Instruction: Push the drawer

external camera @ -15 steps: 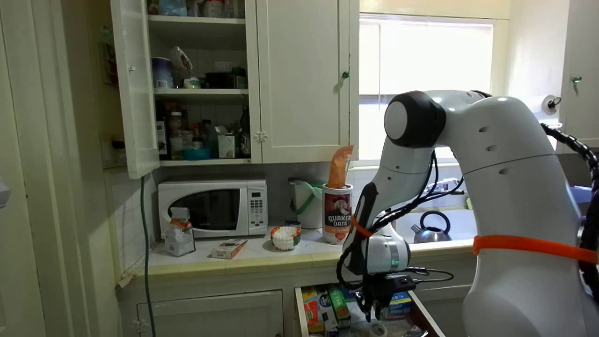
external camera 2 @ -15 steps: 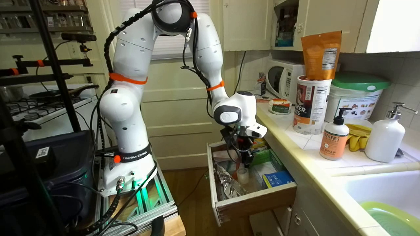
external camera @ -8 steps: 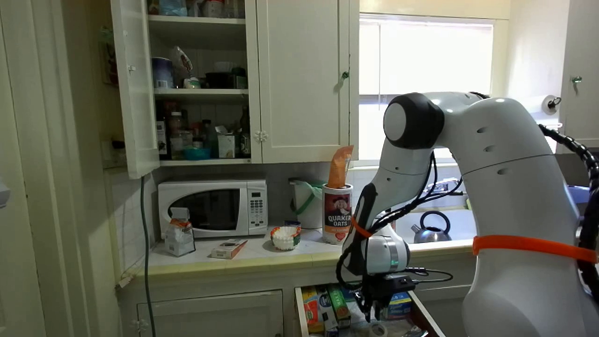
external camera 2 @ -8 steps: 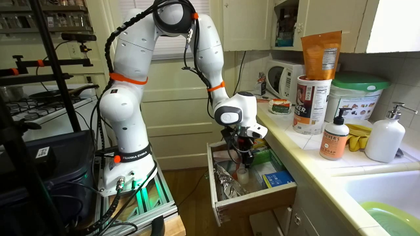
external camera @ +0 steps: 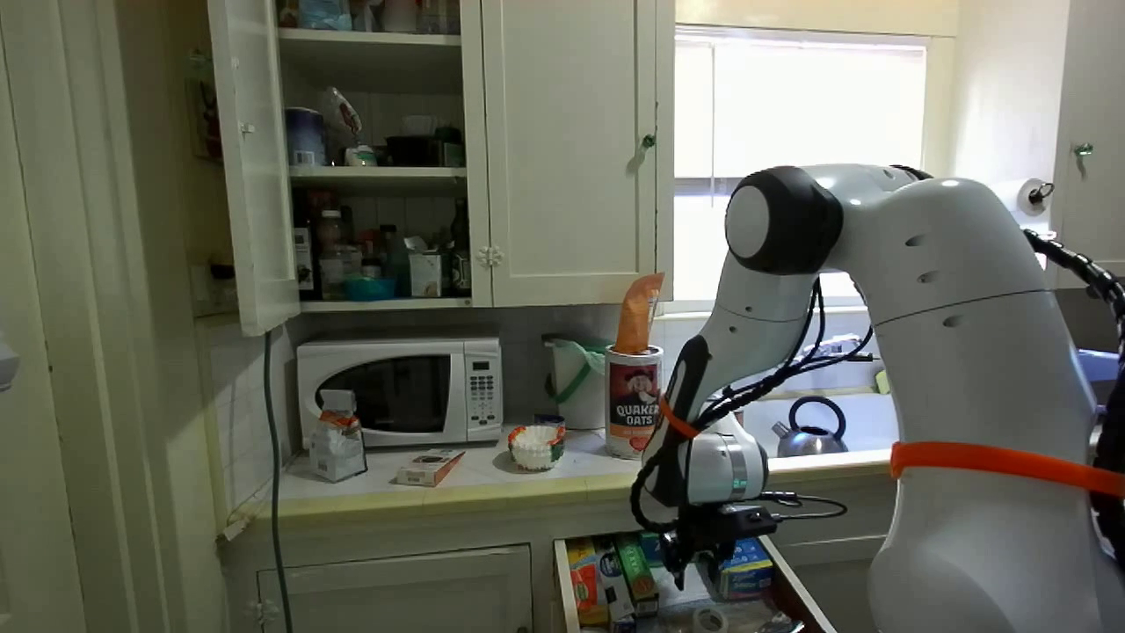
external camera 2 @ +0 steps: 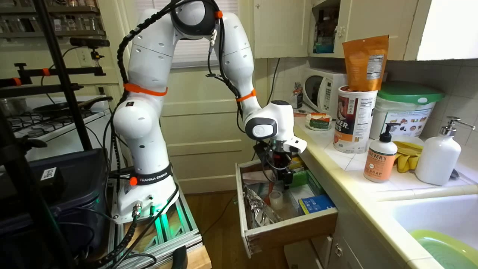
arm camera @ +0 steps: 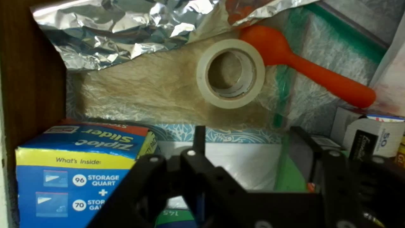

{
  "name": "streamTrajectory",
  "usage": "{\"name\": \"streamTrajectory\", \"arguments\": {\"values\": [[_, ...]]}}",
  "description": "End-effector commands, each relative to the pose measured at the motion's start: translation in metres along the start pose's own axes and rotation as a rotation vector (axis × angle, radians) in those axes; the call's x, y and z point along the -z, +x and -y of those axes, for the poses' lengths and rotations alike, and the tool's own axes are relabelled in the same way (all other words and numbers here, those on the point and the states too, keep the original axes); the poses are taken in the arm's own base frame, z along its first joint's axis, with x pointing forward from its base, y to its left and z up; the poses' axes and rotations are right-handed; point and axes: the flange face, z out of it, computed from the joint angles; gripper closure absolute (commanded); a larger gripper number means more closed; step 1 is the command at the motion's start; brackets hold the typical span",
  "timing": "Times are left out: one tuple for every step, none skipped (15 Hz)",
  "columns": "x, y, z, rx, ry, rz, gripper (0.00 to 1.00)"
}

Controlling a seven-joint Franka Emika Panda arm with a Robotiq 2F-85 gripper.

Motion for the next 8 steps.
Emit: {"name": "streamTrajectory", "arguments": {"values": [[0.022,-0.004,0.005,-0.002,0.004,-0.003,0.01],[0.027,-0.004,0.007,-0.003,0.005,-0.008,0.0],[0.032,-0.006,0.008,-0.012,0.004,-0.016,0.0],[0.038,-0.007,0.011,-0.023,0.011,-0.016,0.0],[0.042,-0.009,0.013,-0.03,0.017,-0.016,0.0],[0.046,-0.011,0.015,-0.042,0.019,-0.011,0.0],[0.05,-0.014,0.017,-0.048,0.023,-0.001,0.0],[0.054,-0.017,0.02,-0.059,0.028,0.012,0.0]]}}
